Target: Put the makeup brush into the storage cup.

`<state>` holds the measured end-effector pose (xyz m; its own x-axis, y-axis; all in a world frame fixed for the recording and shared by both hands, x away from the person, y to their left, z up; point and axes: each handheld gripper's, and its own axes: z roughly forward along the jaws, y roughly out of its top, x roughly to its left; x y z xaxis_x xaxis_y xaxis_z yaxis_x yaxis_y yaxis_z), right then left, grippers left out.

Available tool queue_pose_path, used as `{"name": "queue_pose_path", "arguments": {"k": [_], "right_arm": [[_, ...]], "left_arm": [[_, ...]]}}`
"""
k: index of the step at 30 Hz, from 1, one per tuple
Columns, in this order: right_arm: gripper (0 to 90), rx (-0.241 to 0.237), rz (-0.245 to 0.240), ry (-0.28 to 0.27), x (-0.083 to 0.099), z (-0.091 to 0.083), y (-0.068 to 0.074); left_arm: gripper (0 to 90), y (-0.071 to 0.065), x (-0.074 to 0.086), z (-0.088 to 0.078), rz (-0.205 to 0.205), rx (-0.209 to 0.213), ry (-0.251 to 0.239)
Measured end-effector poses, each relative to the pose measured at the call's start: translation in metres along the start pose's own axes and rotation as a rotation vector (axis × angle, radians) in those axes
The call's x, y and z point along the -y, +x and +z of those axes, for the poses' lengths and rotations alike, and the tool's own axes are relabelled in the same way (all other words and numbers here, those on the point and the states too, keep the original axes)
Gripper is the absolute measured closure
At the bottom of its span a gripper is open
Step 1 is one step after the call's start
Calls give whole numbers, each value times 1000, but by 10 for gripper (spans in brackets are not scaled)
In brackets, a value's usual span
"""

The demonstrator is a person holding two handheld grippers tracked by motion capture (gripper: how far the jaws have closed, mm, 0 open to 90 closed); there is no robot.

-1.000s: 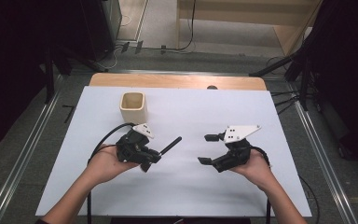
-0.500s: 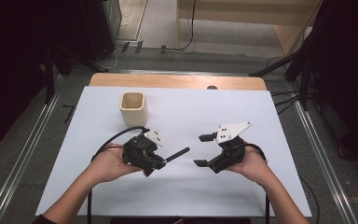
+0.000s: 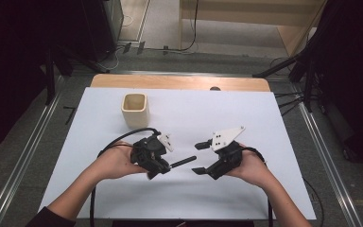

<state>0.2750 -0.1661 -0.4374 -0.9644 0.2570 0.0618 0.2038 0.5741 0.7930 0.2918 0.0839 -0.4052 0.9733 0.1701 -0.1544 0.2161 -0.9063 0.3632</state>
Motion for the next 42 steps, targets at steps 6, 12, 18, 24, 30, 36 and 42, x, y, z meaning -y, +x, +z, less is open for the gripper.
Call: {"name": "queue_pose_path", "arguments": {"k": [6, 12, 18, 24, 30, 36, 42], "right_arm": [[246, -48, 2, 26, -3, 9, 1], [266, -69, -31, 67, -4, 17, 3], [283, -89, -31, 93, -5, 23, 4], [310, -103, -43, 119, -5, 29, 6], [446, -118, -51, 143, -6, 33, 8], [562, -131, -52, 179, -5, 37, 7], [692, -132, -46, 208, -7, 40, 8]], "left_arm": [[788, -2, -4, 0, 38, -15, 26], [788, -7, -9, 4, 85, -4, 72], [787, -8, -13, 8, 111, 9, 107], [787, -7, -19, 11, 141, 13, 123], [787, -8, -21, 13, 170, 16, 138], [787, -8, -23, 16, 170, 14, 142], [787, -9, -25, 21, 189, 12, 159]]}}
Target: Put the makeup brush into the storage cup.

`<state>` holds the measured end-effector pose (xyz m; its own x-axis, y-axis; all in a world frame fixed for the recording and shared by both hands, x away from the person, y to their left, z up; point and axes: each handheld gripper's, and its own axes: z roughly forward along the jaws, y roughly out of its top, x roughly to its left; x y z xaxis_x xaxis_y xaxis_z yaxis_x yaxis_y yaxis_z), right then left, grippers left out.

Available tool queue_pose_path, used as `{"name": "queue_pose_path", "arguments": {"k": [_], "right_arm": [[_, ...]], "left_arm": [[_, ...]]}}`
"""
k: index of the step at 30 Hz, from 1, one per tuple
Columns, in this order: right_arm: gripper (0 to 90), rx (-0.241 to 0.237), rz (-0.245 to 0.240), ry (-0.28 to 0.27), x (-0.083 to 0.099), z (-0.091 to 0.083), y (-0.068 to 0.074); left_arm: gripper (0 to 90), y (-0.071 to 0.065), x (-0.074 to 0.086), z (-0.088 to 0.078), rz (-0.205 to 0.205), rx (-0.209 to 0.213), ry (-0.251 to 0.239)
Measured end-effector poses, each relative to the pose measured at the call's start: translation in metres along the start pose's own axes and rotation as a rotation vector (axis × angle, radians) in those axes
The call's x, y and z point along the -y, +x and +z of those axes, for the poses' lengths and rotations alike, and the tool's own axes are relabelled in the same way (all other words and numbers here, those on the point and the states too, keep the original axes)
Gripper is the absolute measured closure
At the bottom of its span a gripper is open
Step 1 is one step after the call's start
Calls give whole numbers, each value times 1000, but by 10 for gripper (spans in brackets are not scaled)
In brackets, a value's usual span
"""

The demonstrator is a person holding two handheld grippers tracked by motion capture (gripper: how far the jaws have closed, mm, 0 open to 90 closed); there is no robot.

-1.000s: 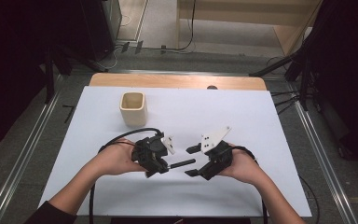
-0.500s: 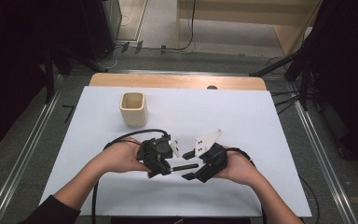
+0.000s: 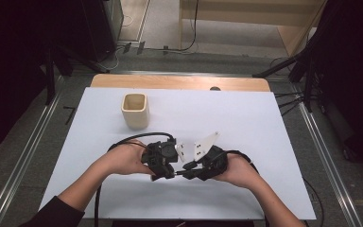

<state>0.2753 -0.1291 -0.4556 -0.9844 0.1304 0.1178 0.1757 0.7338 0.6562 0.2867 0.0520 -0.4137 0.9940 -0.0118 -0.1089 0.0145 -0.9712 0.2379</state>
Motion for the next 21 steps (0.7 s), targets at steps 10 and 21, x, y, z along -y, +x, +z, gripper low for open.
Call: {"name": "queue_pose_path", "arguments": {"k": [10, 21], "right_arm": [[734, -19, 1, 1, 1, 1, -1], [792, -53, -10, 11, 1, 4, -2]], "left_arm": [[787, 1, -3, 2, -4, 1, 1], [784, 2, -5, 3, -10, 18, 5]]}}
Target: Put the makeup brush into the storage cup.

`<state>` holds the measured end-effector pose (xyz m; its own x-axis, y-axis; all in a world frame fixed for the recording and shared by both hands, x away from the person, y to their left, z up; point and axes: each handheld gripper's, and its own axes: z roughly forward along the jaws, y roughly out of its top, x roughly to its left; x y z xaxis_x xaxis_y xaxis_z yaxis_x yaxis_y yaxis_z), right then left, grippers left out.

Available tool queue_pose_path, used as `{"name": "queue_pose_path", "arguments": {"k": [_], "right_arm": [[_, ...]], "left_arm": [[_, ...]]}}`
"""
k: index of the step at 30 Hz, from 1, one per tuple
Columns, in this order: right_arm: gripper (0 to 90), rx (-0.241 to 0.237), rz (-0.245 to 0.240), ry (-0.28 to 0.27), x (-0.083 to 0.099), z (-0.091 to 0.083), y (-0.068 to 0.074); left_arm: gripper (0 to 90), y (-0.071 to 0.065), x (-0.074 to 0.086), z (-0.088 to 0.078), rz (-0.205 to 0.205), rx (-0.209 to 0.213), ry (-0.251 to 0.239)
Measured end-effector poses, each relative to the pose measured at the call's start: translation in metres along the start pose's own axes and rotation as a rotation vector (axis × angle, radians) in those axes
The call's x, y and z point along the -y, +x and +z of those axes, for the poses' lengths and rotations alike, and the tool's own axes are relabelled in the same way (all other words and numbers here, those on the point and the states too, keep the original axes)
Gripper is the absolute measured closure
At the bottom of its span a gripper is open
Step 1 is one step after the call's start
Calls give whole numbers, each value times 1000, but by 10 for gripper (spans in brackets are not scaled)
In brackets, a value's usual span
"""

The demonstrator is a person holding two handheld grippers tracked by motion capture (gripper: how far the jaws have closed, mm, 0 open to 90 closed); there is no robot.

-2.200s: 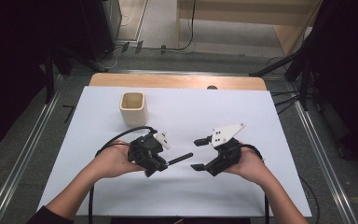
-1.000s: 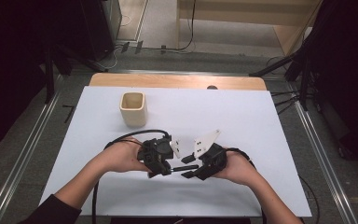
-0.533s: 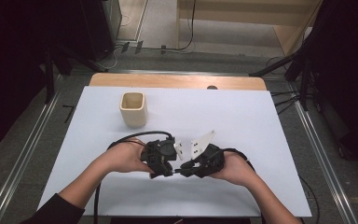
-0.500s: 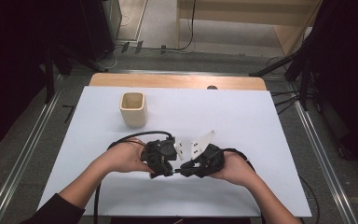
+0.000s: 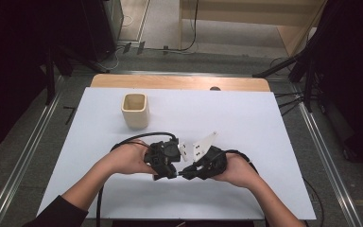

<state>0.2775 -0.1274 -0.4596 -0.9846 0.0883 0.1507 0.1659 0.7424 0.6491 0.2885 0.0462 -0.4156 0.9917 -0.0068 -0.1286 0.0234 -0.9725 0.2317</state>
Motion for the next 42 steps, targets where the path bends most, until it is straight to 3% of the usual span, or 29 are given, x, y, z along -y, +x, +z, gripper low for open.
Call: {"name": "queue_pose_path", "arguments": {"k": [6, 9, 11, 20, 25, 31, 34, 39, 42], "right_arm": [[796, -16, -3, 2, 0, 0, 0], [797, -15, -1, 7, 1, -1, 0], [796, -20, 8, 5, 3, -3, 0], [796, 17, 47, -3, 7, -11, -1], [795, 41, 80, -6, 11, -16, 2], [795, 76, 130, -20, 20, -25, 4], [795, 94, 150, -26, 23, -28, 5], [795, 133, 195, -43, 28, -36, 8], [795, 162, 219, -57, 32, -41, 10]], "left_arm": [[767, 1, 0, -1, -22, 26, -15], [568, 5, 2, -6, -64, 66, -52], [471, 5, 6, -9, -66, 45, -96], [291, 11, 22, -15, -122, 15, -232], [267, 9, 30, -16, -166, -16, -274], [268, 8, 43, -16, -226, -16, -307], [272, 9, 49, -17, -253, -25, -349], [273, 5, 54, -23, -303, -74, -399], [274, 2, 58, -25, -323, -80, -429]]}}
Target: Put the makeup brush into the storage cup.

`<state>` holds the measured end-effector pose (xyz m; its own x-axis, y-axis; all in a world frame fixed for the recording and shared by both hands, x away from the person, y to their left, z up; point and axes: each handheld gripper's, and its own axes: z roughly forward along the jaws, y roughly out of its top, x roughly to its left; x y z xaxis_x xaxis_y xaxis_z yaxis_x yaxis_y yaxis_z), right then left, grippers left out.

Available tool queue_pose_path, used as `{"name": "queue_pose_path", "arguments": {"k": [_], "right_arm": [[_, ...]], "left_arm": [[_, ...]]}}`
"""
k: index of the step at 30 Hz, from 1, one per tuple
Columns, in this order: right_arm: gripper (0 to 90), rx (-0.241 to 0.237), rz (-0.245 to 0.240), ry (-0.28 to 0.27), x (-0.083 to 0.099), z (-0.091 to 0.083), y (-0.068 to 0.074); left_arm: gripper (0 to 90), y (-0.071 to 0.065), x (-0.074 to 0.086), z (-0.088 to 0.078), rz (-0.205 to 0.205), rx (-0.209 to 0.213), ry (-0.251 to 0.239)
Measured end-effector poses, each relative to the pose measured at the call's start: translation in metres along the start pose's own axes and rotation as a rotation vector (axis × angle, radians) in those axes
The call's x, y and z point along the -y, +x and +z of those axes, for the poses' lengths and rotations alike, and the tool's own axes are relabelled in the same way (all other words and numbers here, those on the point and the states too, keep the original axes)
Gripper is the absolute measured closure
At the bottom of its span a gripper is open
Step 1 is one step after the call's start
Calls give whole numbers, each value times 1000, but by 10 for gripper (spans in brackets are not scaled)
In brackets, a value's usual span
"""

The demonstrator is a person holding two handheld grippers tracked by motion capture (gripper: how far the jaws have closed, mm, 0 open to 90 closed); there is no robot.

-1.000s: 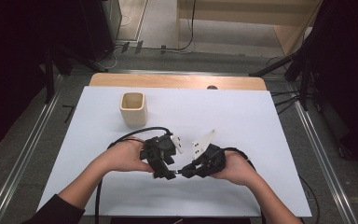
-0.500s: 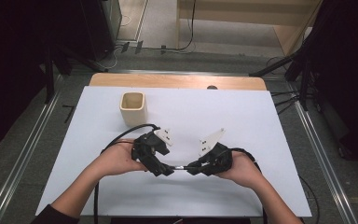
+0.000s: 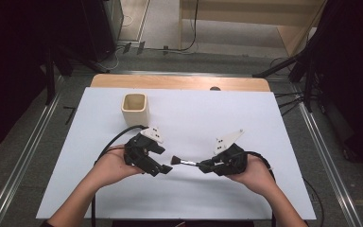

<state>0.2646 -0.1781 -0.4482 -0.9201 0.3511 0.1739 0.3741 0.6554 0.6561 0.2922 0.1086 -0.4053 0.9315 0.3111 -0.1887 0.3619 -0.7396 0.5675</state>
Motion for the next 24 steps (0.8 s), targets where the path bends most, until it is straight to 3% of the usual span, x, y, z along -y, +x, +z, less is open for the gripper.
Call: {"name": "queue_pose_path", "arguments": {"k": [15, 21, 24], "right_arm": [[795, 75, 98, -21, 12, -6, 5], [794, 151, 194, -69, 14, -9, 8], [794, 174, 216, -97, 15, -9, 12]], "left_arm": [[261, 4, 17, 3, -117, -7, -45], [260, 5, 18, 3, -161, -26, -84], [260, 8, 19, 2, -202, 14, -107]]}}
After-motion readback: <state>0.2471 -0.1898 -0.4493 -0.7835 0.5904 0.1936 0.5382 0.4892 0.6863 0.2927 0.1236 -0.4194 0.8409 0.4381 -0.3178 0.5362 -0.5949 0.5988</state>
